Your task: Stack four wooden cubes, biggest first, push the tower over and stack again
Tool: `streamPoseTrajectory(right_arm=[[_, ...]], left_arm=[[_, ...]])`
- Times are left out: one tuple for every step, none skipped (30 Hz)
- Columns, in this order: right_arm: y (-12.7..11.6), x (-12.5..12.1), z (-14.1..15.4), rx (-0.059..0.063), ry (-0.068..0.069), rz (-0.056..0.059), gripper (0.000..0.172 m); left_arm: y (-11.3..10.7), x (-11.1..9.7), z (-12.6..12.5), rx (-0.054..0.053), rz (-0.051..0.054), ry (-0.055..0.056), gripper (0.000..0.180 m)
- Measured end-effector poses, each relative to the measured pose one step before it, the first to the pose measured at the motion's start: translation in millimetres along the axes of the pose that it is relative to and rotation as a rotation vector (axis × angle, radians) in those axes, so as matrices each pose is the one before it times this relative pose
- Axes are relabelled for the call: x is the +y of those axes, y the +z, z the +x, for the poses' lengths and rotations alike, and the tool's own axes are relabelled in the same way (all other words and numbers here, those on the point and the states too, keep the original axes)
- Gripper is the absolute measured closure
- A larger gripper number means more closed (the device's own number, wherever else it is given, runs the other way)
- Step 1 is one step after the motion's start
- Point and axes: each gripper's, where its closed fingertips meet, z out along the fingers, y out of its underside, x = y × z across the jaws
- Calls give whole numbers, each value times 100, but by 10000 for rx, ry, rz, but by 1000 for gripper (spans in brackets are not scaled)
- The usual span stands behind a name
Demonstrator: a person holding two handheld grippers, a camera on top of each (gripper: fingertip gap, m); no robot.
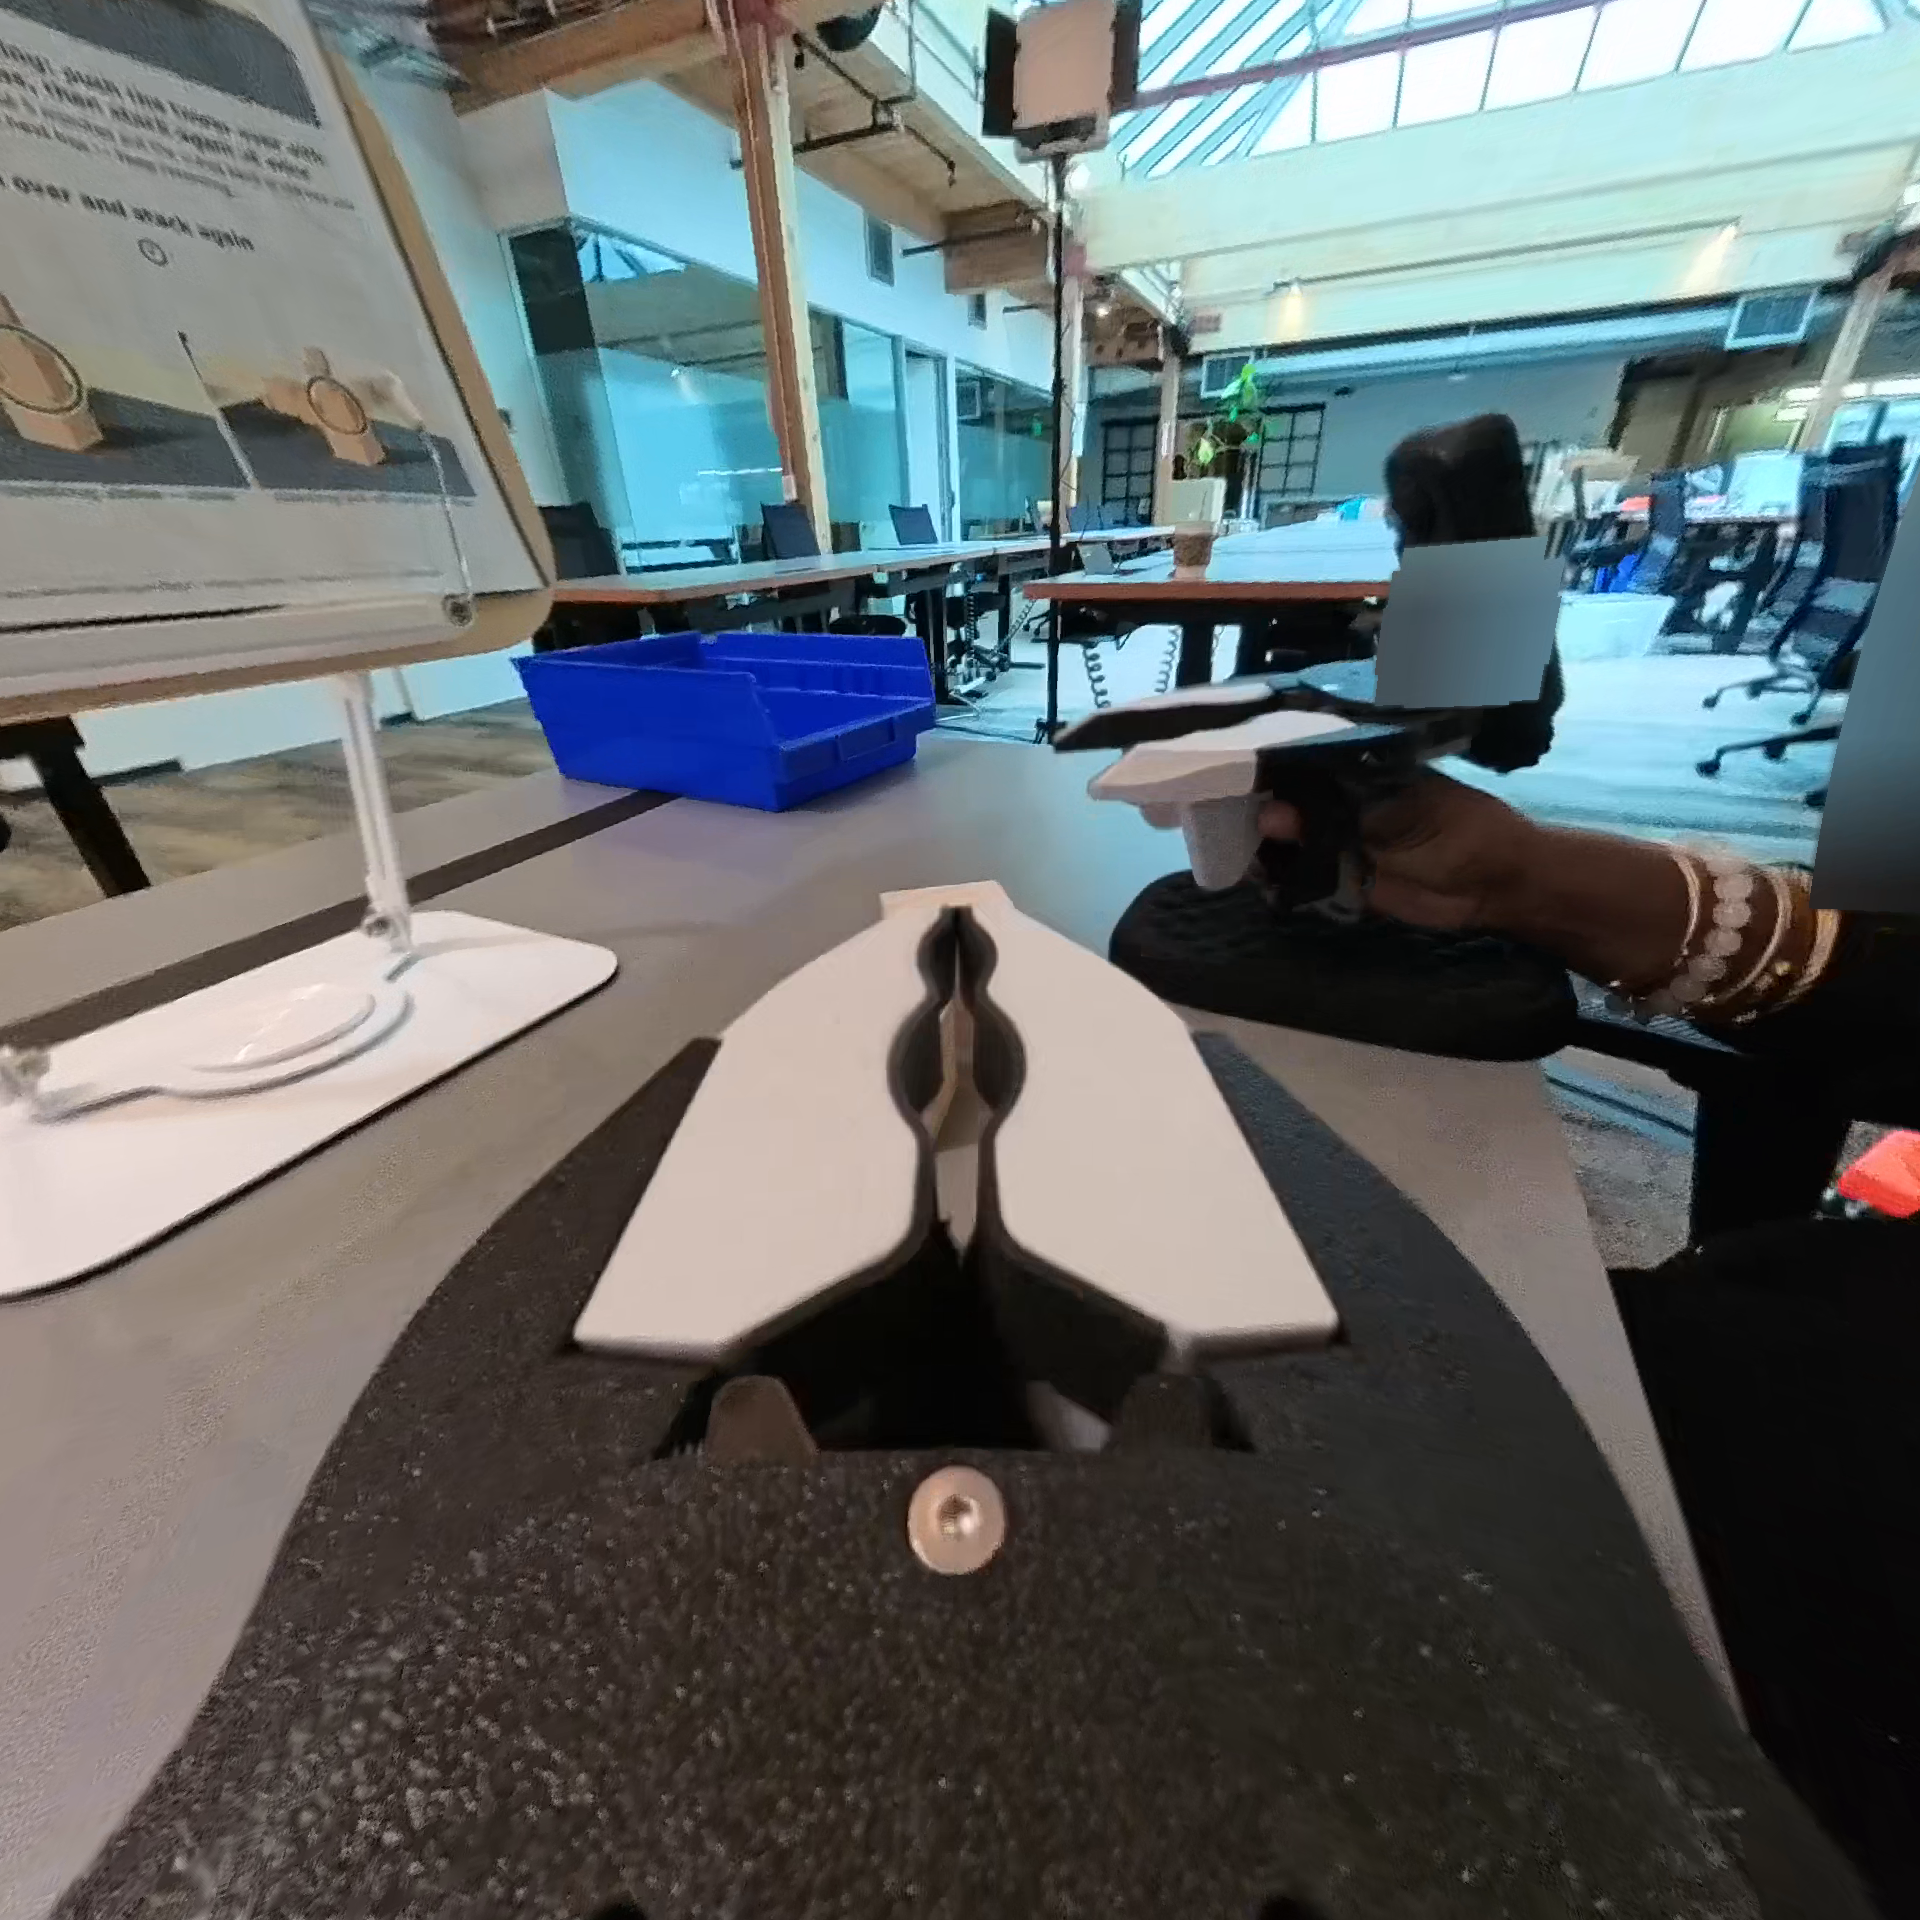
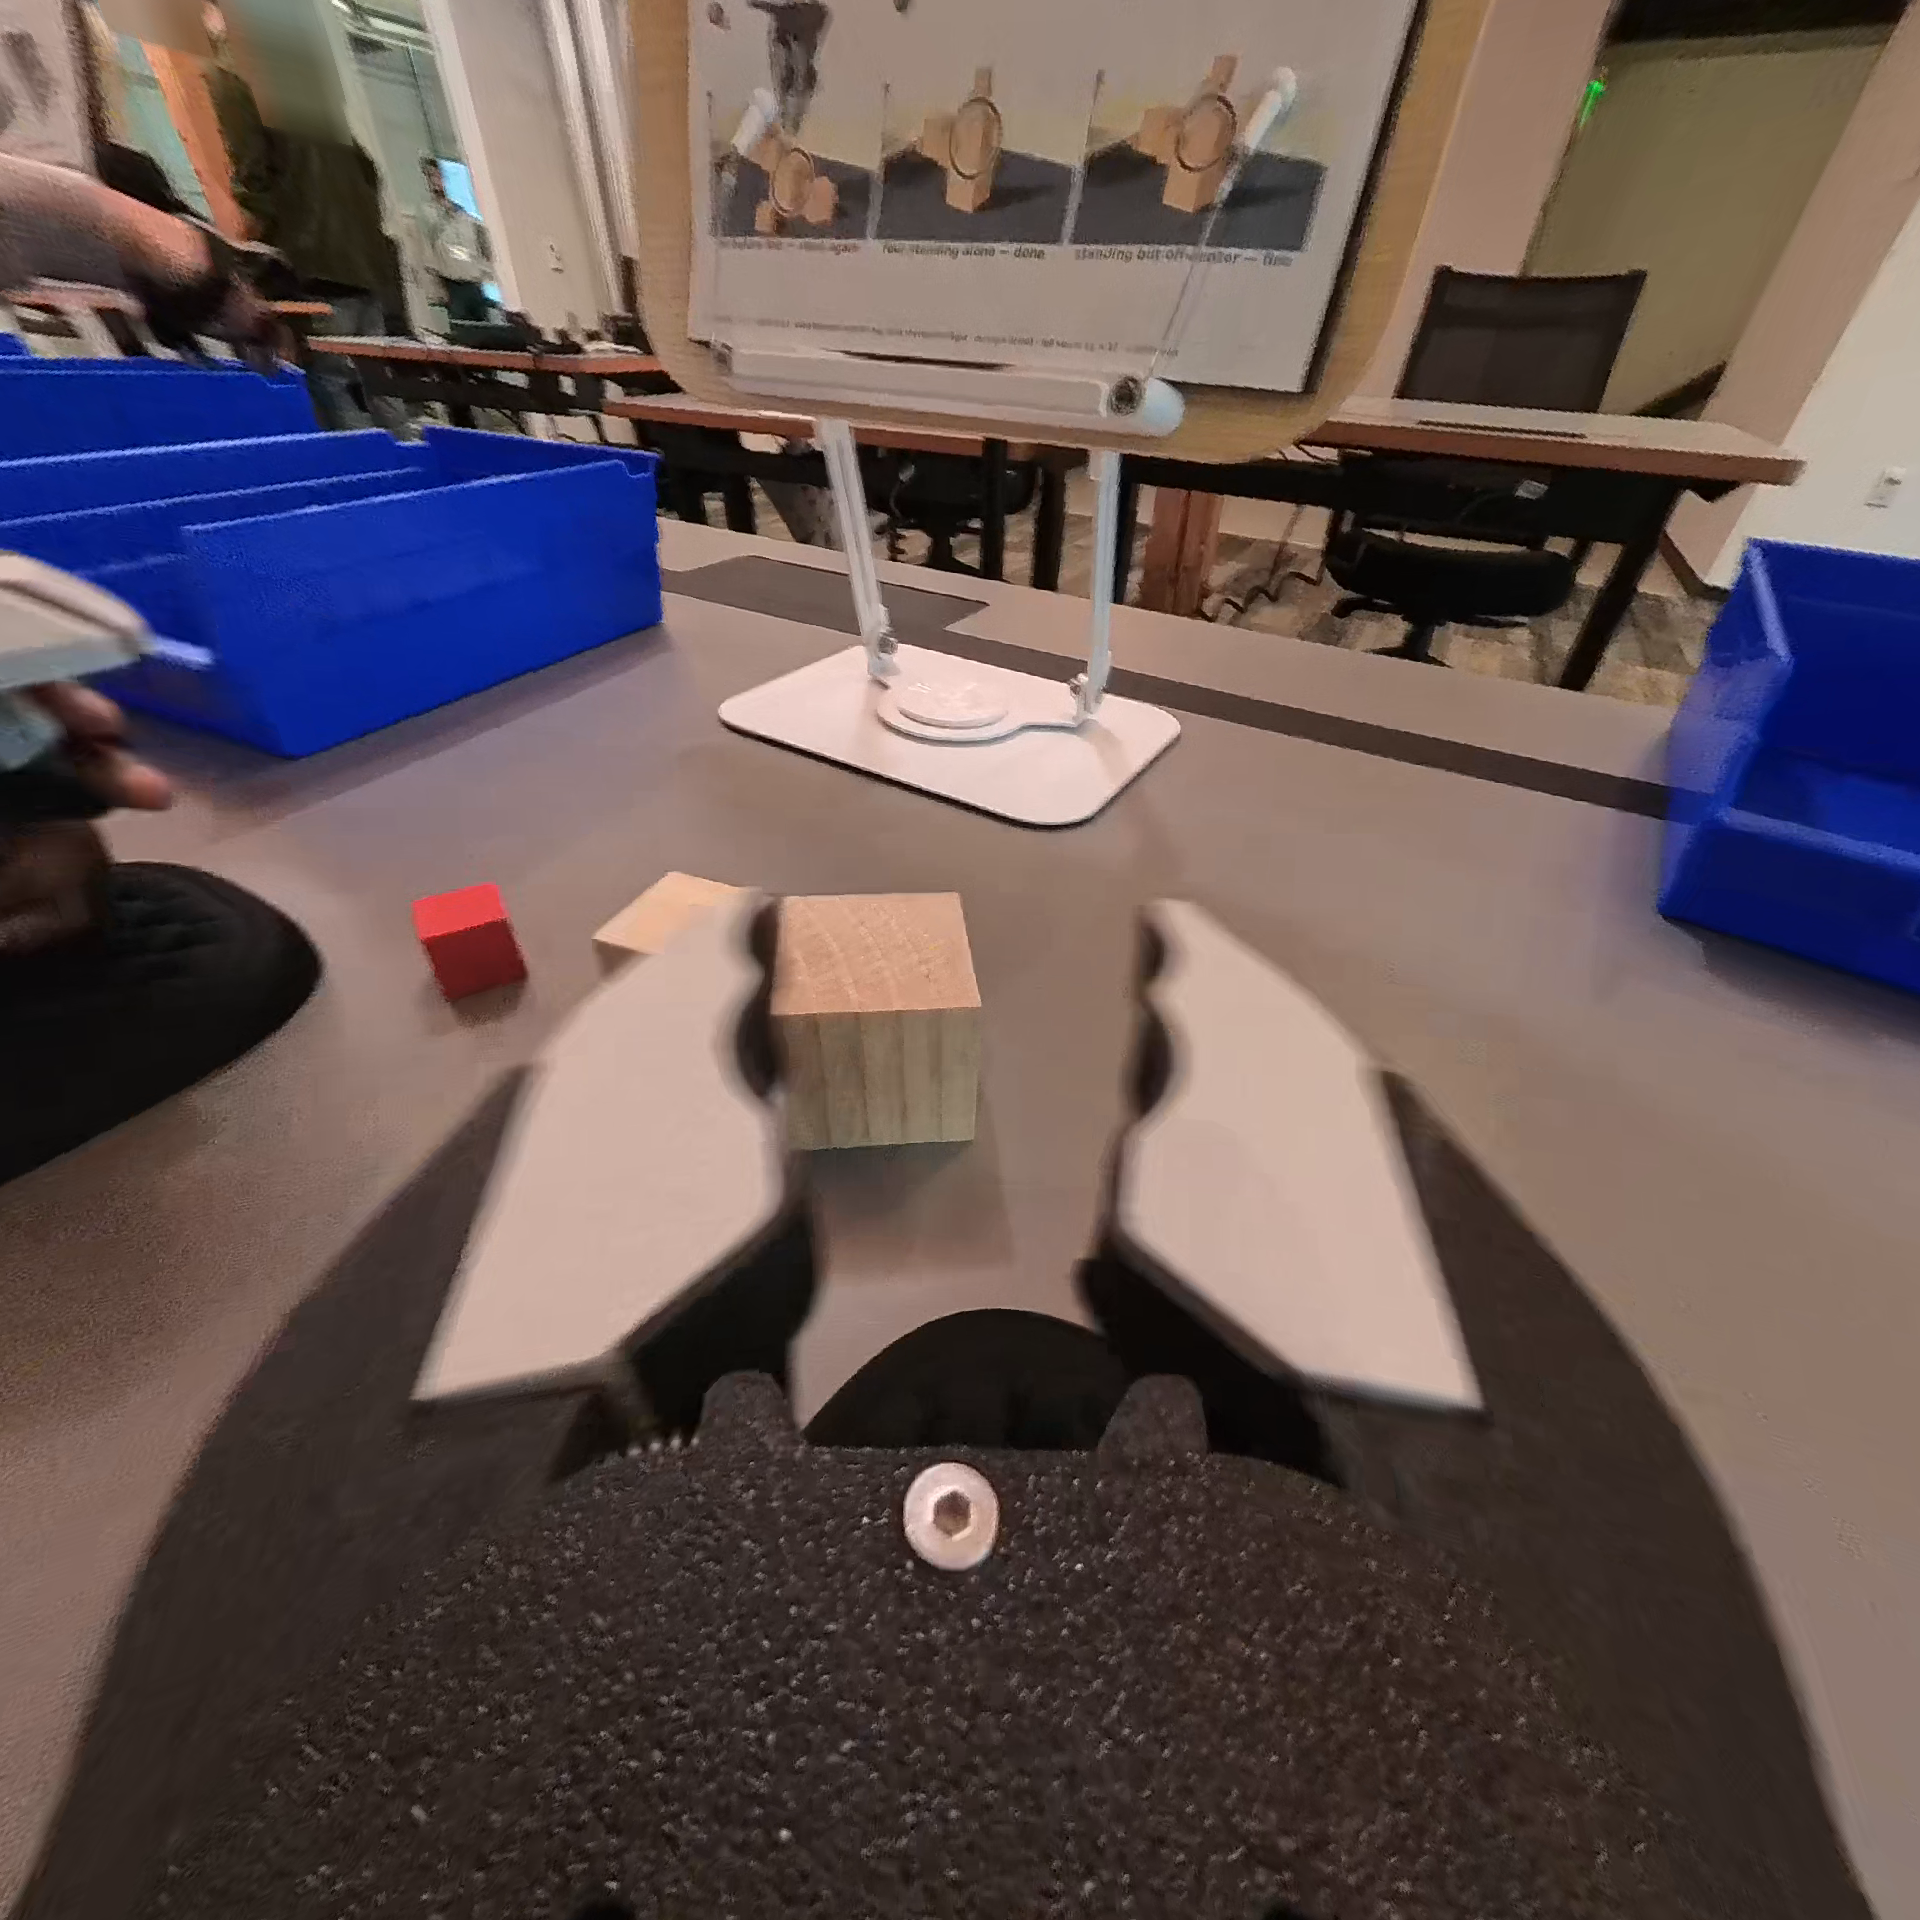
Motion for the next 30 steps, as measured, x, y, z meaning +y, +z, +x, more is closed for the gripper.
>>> streamPoseTrajectory(right_arm=[[-207, -228, -416, -348, -22, 207, 148], [-203, -239, -260, -245, 23, 210, 172], [-102, -129, 97, 4, 99, 109, 172], [-46, -35, 140, -8, 156, 48, 172], [-26, -31, 138, -28, 180, 32, 172], [-20, -13, 174, 11, 178, 22, 172], [-17, -13, 173, 28, 149, 11, 172], [-2, 11, 106, 16, 101, 1, 172], [10, 13, 79, 21, 56, -6, 172], [0, -10, 135, 93, 31, 6, 164], [16, -6, 216, 182, 15, -3, 145], [42, 32, 313, 258, 19, -33, 114], [106, 116, 389, 316, 32, -102, 77], [137, 187, 437, 346, 52, -162, 50], [145, 213, 369, 287, 56, -173, 31], [101, 135, 235, 180, 36, -126, 28], [63, 55, 73, 86, -17, -64, 28], [74, 61, 41, 69, -47, -59, 28], [83, 84, -36, 31, -82, -86, 28], [79, 100, -83, 6, -105, -100, 28], [69, 40, -44, 43, -96, -76, 28], [-5, -78, 22, 86, -86, 3, 28], [-56, -186, 47, 100, -58, 72, 28], [-108, -225, 93, 111, -10, 99, 28], [-165, -204, 134, 127, 50, 69, 28], [-234, -156, 88, 94, 106, 1, 28], [-310, -140, 29, 55, 122, -22, 28], [-384, -183, 29, 79, 128, 13, 28], [-458, -228, 15, 101, 125, 76, 28], [-513, -228, -48, 86, 99, 90, 28]], left_arm=[[-46, 128, -522, -264, -109, -265, 180], [-52, -33, -326, -162, 30, -142, 180], [-57, -95, -101, -51, 66, -35, 180], [-42, -42, -11, -4, 36, -5, 180], [-15, -4, -16, -13, 2, -18, 180], [-25, -1, -110, -68, -2, -45, 180], [-22, -30, -210, -129, 12, -73, 180], [-54, -64, -255, -161, 49, -79, 180], [-89, -150, -378, -245, 93, -96, 169], [-105, -199, -357, -238, 133, -82, 147], [-110, -164, -593, -416, 91, -123, 111], [-75, -80, -905, -676, 12, -209, 67], [-68, 86, -980, -725, -157, -215, 35], [-212, 238, -529, -375, -350, -95, 34], [-286, -70, -459, -336, -136, 12, 34], [-384, -444, -512, -421, 175, 128, 34], [-436, -566, -541, -437, 262, 206, 34], [-391, -416, -484, -375, 148, 207, 34], [-297, -160, -485, -338, -9, 125, 34], [-215, 24, -485, -312, -93, 57, 34], [-170, 163, -476, -295, -157, 47, 34], [-143, 253, -512, -336, -244, 106, 34], [-186, 237, -529, -359, -277, 192, 34], [-251, 84, -516, -410, -163, 152, 34], [-326, -62, -277, -299, -57, 31, 34], [-384, -179, -78, -184, 16, -23, 34], [-442, -193, -98, -229, 22, -6, 34], [-471, -170, -109, -243, -11, 28, 34], [-478, -145, -89, -254, -29, 47, 34], [-470, -122, -69, -239, -71, 76, 34]])
